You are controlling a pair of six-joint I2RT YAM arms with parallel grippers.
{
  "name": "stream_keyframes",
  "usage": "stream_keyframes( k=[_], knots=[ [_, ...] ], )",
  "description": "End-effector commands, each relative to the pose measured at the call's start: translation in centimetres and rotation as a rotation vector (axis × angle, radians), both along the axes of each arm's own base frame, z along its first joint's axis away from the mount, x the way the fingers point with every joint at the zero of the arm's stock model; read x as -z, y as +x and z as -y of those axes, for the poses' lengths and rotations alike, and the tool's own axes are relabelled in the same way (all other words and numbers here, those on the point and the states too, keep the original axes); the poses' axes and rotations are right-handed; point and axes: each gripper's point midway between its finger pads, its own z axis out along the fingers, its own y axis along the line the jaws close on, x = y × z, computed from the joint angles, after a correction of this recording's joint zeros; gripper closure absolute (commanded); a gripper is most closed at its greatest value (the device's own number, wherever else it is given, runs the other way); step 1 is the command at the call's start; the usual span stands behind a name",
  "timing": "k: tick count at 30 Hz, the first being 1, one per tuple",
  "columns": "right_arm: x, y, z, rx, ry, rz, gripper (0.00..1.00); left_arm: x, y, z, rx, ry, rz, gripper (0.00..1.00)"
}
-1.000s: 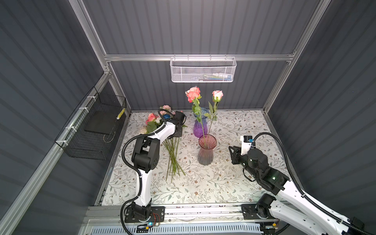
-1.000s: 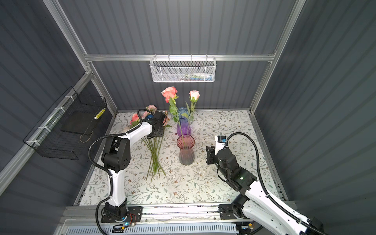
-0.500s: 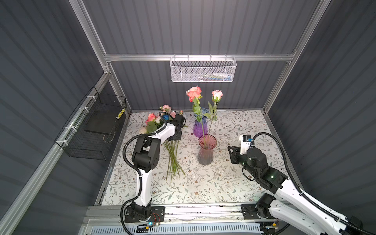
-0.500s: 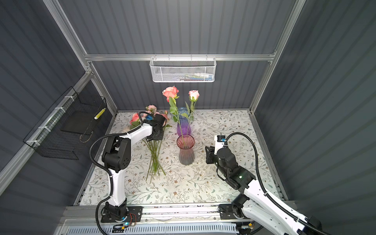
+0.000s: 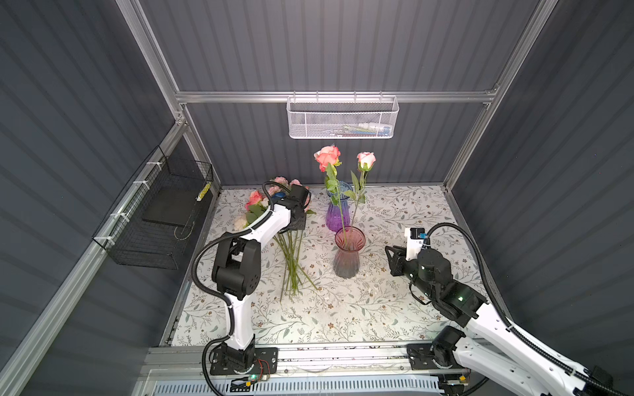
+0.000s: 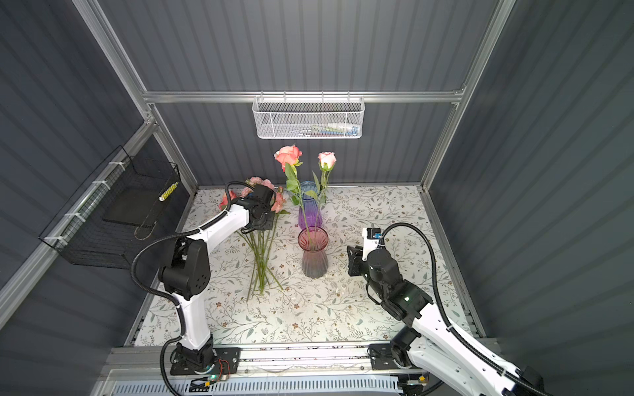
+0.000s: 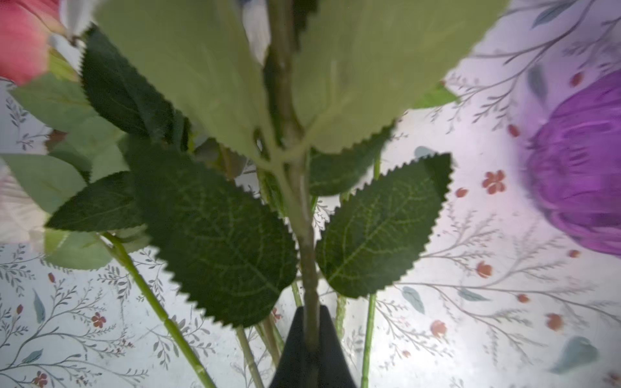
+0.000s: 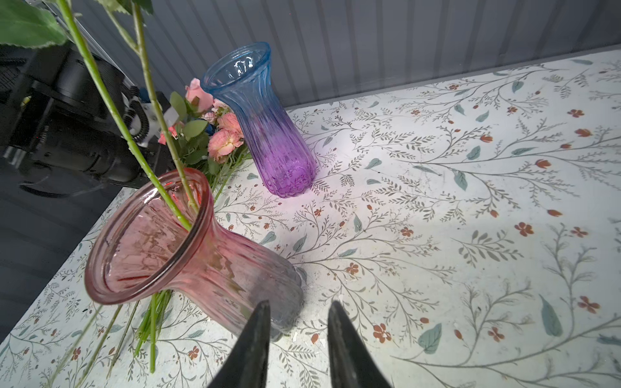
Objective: Arrange the flowers into the vase
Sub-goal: 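Grasp another rose stem from the bunch with the left gripper while the right gripper withdraws, then lift the pale pink rose upright with the left gripper while the right gripper approaches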
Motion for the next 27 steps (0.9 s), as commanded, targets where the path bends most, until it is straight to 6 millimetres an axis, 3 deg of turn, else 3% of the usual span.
stream_keyframes(
  k=[1,13,19,23,24,27],
  knots=[
    [-2.3,0.1,0.3,0.005,0.011,0.055,0.68,-2.6,-1.2,0.8,0.014,-0.075,0.015,1.00],
    [-3.6,0.1,-0.6,-0.029,0.039,0.049,0.68,-9.8,-2.7,3.0,0.104,-0.267,0.133,1.00],
    [-4.5,-0.1,-0.9,-0.051,0.048,0.047,0.68,-13.6,-4.2,3.1,0.135,-0.337,0.219,0.99],
    [-5.4,-0.3,-1.6,-0.088,0.062,0.047,0.67,-16.8,-6.2,2.9,0.177,-0.410,0.353,1.00],
    [-5.9,-0.8,-2.5,-0.146,0.065,0.052,0.66,-16.2,-7.2,2.6,0.187,-0.427,0.376,1.00],
    [-7.4,-2.2,-5.0,-0.257,0.041,0.097,0.64,-18.7,-10.0,2.4,0.238,-0.554,0.563,1.00]
  ],
)
